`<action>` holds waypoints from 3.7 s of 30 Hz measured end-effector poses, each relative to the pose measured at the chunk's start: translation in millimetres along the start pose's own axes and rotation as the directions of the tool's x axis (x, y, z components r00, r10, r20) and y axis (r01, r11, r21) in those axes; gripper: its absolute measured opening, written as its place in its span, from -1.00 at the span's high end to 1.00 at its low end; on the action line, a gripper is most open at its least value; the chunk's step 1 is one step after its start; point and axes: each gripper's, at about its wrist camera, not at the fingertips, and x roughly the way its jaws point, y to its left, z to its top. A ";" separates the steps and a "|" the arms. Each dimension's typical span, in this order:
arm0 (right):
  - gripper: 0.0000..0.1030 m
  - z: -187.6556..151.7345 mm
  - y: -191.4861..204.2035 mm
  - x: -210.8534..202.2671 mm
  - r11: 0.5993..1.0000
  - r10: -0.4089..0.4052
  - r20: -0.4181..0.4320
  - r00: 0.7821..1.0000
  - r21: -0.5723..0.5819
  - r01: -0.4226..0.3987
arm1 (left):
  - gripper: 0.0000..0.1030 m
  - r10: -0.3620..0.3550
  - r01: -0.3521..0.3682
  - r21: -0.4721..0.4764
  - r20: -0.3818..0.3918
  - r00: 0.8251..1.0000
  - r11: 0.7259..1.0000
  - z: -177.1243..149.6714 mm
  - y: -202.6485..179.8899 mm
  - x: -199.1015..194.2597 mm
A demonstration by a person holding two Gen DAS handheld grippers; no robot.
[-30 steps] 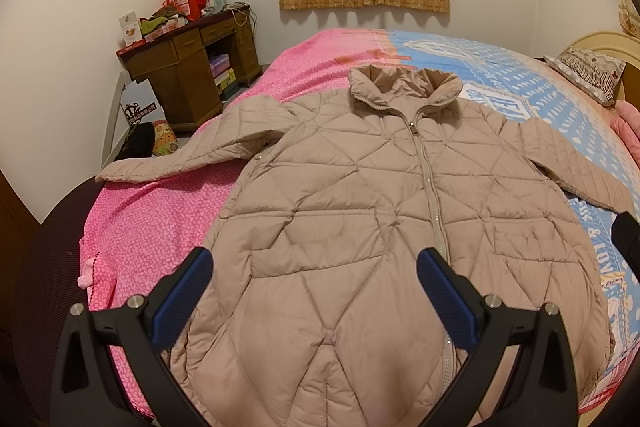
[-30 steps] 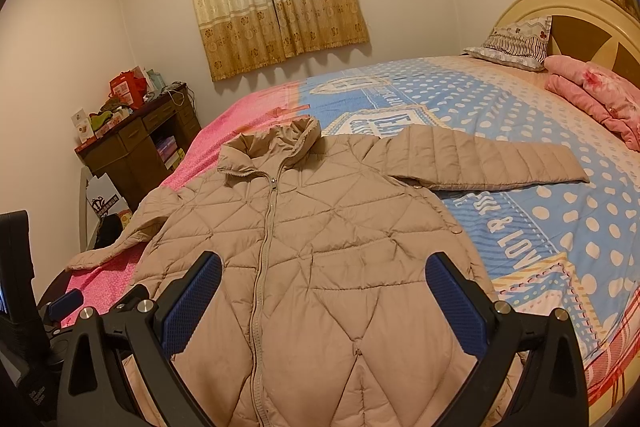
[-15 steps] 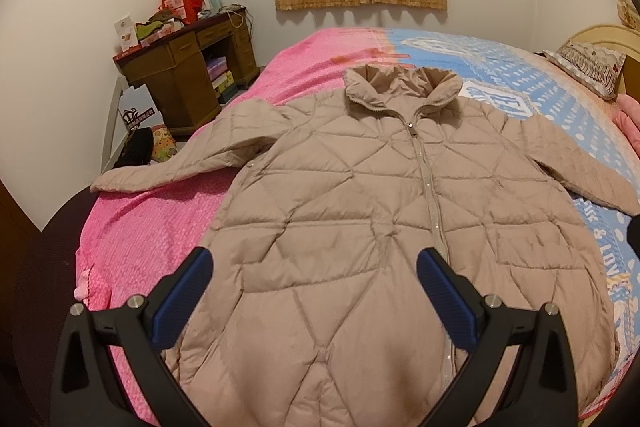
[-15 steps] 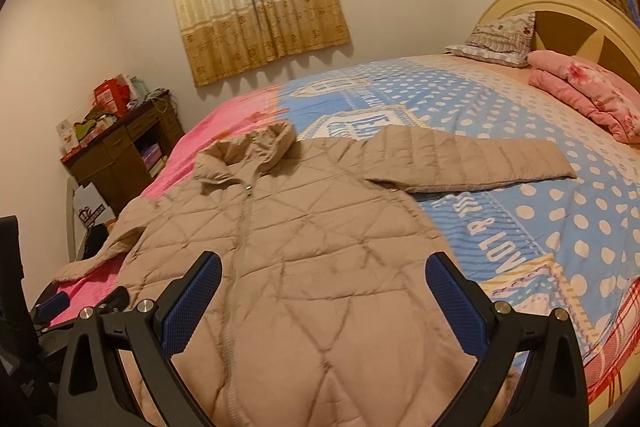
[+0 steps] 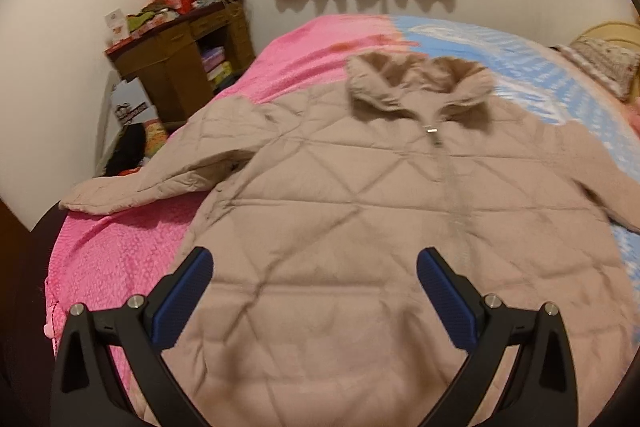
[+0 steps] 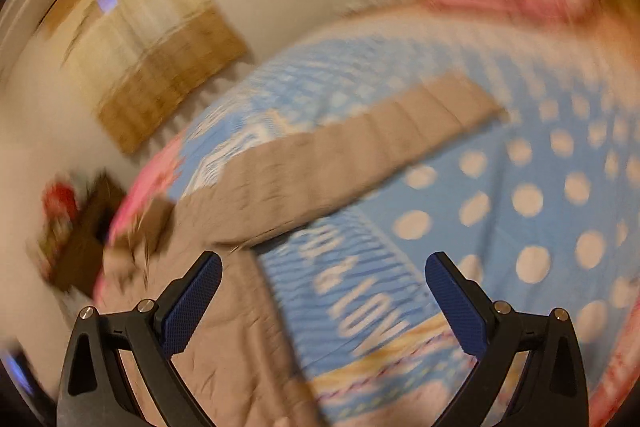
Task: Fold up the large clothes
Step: 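Grasp the beige jacket sleeve cuff with the right tool and lift it, then fold the held sleeve across the jacket front and release it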
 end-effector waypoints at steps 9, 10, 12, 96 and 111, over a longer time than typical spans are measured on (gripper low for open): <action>-0.88 59.1 -59.5 54.2 0.971 -0.012 0.060 0.998 0.239 -0.003 | -1.00 0.068 -0.068 -0.003 -0.026 0.997 0.998 -20.3 -10.6 45.5; -0.87 65.4 -61.9 60.3 0.968 -0.026 0.058 0.998 0.251 0.010 | -1.00 0.085 -0.085 0.013 -0.016 0.996 0.996 -24.2 -14.5 46.0; -0.83 79.9 -73.1 72.6 0.950 -0.070 0.061 0.996 0.309 0.048 | -1.00 0.108 -0.108 0.025 0.007 0.994 0.994 -28.4 -19.0 44.3; -0.10 -19.3 250.7 150.8 0.773 0.133 -0.194 0.972 -0.594 -0.224 | -1.00 0.020 -0.018 -0.106 0.020 1.000 0.994 57.6 0.1 53.4; -0.10 -23.2 219.6 228.3 0.811 0.044 -0.221 0.974 -0.562 -0.163 | -1.00 0.054 -0.065 -0.122 -0.085 0.995 0.990 54.7 -11.5 135.5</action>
